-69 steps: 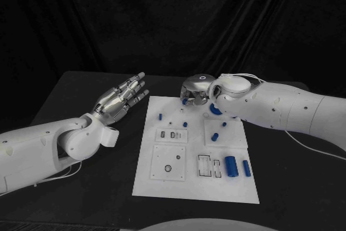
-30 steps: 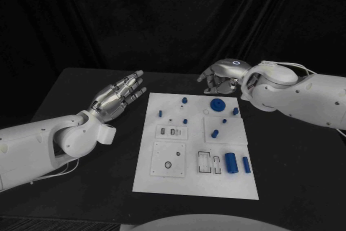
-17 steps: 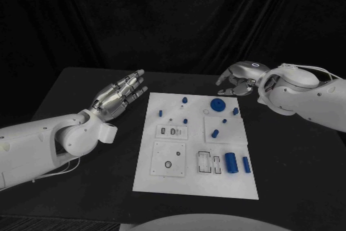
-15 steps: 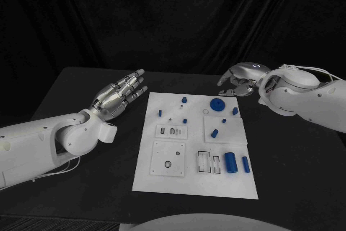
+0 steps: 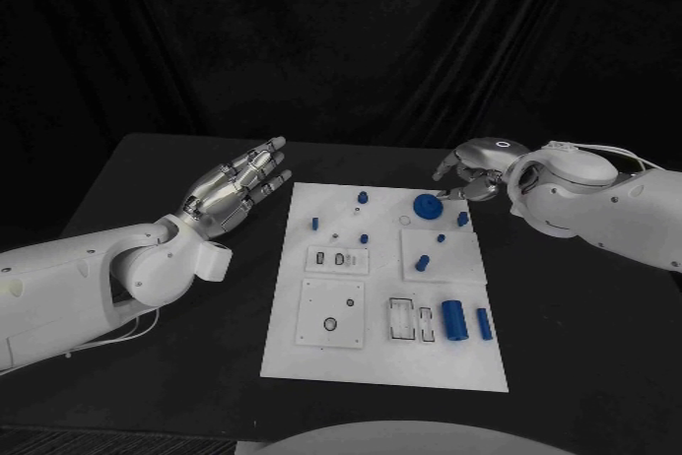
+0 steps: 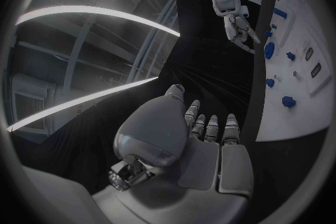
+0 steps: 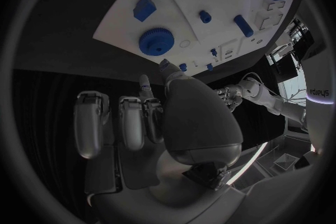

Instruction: Assemble the parts on the task board

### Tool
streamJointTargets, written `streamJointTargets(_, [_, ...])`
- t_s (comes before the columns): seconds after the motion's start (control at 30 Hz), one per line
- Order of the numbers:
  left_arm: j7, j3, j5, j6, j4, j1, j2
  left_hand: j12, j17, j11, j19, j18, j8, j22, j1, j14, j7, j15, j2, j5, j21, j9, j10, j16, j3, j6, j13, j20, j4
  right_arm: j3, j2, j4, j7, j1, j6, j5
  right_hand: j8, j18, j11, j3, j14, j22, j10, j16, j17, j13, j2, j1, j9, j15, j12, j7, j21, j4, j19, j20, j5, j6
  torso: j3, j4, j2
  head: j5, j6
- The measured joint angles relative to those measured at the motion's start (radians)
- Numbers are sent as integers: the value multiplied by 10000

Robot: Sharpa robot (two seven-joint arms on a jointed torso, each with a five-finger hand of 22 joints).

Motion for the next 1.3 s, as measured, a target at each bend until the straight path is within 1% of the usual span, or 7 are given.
streamJointTargets(0.13, [-12, 0, 0, 14, -14, 0, 8, 0, 1, -1, 0, 0, 0, 0, 0, 0, 0, 0, 0, 0, 0, 0, 0, 0, 0, 0, 1, 0, 0, 0, 64, -97, -36, -96, 24, -94, -1, 0, 0, 0, 0, 0, 0, 0, 0, 0, -37, 37, 0, 0, 0, 0, 0, 1, 0, 0, -79, 0, -3, 18, 0, -12, 5])
streamJointTargets(0.3, [-28, 0, 0, 27, -31, 0, 16, 0, 2, -1, 0, 0, 0, 1, 0, 0, 0, 0, 0, 0, 0, 0, 0, 0, 0, 0, 2, 0, 0, -1, 158, -190, -44, -172, 42, -180, -1, 1, 0, 0, 0, -1, 0, 0, -1, -1, -37, 37, -1, 0, 0, 0, 0, 1, 0, 0, -117, -70, -15, 17, -6, -18, -23])
streamJointTargets(0.43, [-45, 0, 0, 40, -48, 0, 31, 0, 3, -1, 0, 0, 0, 2, 0, 0, 0, 0, 0, 0, 0, -1, 0, 0, 0, 0, 2, 0, 0, -1, 215, -232, -44, -215, 50, -228, -1, 2, 0, 27, 0, -2, 0, 0, -1, -2, -37, 38, -1, 0, 0, 0, 0, -26, 0, 0, -195, -70, -16, 6, -5, 2, -41])
streamJointTargets(0.73, [-100, 0, 0, 78, -97, 0, 60, 0, 1, 32, 0, 0, 0, 2, 0, 0, 0, 0, 0, 0, 0, -1, 33, 0, -1, 0, 2, 0, 0, 0, 304, -269, -25, -369, 49, -277, -1, 3, 0, 57, 0, -3, -1, -1, -2, -2, -234, 236, 84, 0, 0, 0, 0, -113, -1, 0, -536, -70, -16, -7, 0, 2, -65])
streamJointTargets(0.87, [-127, 0, 0, 91, -108, 0, 69, 0, -2, 32, 0, -1, 0, 3, 0, 0, 0, 0, 0, 0, 0, -1, 33, 0, 27, 0, -2, 0, 28, 0, 330, -292, -15, -428, 42, -287, 56, 3, 1, 68, 0, -3, -1, -1, -2, -3, -256, 257, 129, 0, -1, 38, 0, -124, -1, 1, -642, -32, -18, -9, 4, 9, -65])
streamJointTargets(1.2, [-188, -1, 0, 119, -148, 0, 99, 0, -5, 32, 0, 1, 0, 4, 0, 0, 0, 0, 0, 0, 0, -2, 33, 0, 27, 0, -4, 0, 27, 2, 475, -409, 5, -551, 37, -299, 135, 4, 1, 69, 0, -4, -1, -1, -3, -4, -273, 275, 226, 0, -1, 35, 0, -124, -1, 1, -697, 39, -21, -7, 12, -11, -72])
streamJointTargets(1.3, [-208, -1, 0, 134, -153, 0, 101, 0, -4, 32, 0, 0, 0, 4, 0, 0, 0, 0, 0, 0, 0, -2, 33, 0, 27, 0, -4, 0, 27, 18, 530, -456, 14, -578, 26, -299, 181, 4, 1, 69, 0, -5, -1, -1, -3, -5, -285, 294, 263, 0, -1, 62, -43, -123, -1, 1, -697, 84, -22, -7, 11, -11, -72])
